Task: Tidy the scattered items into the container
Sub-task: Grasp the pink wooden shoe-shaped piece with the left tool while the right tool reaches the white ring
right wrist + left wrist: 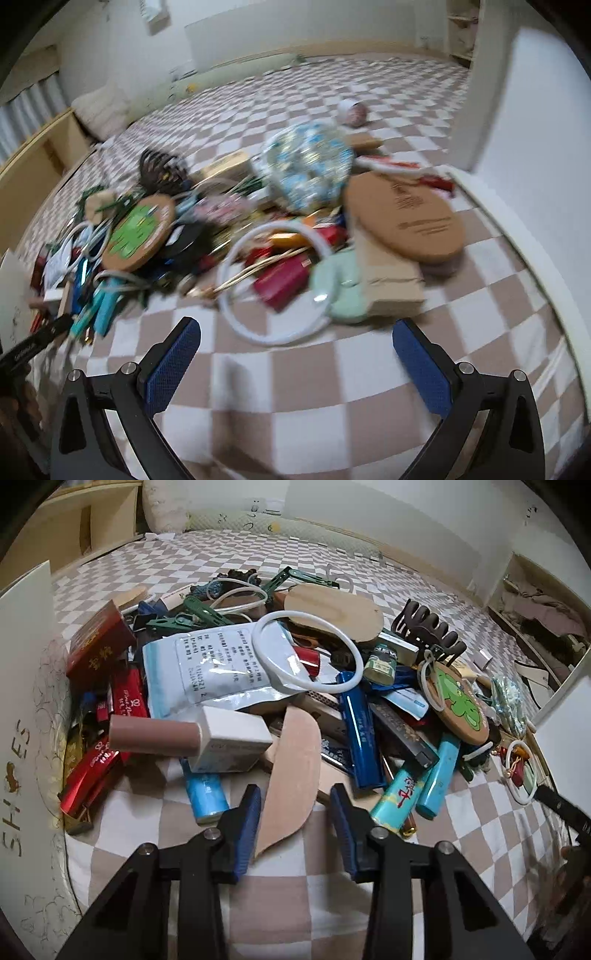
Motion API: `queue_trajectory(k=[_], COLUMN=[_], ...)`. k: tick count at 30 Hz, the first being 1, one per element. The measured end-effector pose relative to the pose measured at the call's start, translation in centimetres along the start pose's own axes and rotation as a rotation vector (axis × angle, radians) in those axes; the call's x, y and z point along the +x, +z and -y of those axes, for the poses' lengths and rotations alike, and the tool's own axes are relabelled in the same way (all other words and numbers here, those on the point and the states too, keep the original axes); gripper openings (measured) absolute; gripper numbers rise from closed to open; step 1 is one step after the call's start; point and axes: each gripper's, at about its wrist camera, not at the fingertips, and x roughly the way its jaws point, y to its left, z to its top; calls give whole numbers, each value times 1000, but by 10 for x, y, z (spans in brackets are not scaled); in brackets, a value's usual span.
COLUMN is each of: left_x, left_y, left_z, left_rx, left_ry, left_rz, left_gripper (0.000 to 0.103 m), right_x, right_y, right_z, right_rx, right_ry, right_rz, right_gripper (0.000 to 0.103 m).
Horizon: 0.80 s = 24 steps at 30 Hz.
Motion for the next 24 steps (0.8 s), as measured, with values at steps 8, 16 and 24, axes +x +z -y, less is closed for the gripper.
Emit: queue_trajectory(k=[8, 16, 24], left_x=[-8, -19, -28], left_y=[-10, -26, -42], left_z=[5, 17, 31], left_rx=[33, 83, 122], left_ry=[26, 15, -6], left_rz=[-3, -25, -44], left_gripper=[26, 26, 26], right_x=[10, 19, 31], right_y=[6, 3, 4], right_z=[-4, -27, -45], right_rx=[-16, -119, -213], right_ry=[22, -7, -69], right_rz=[8, 7, -14], right_gripper=[103, 103, 103])
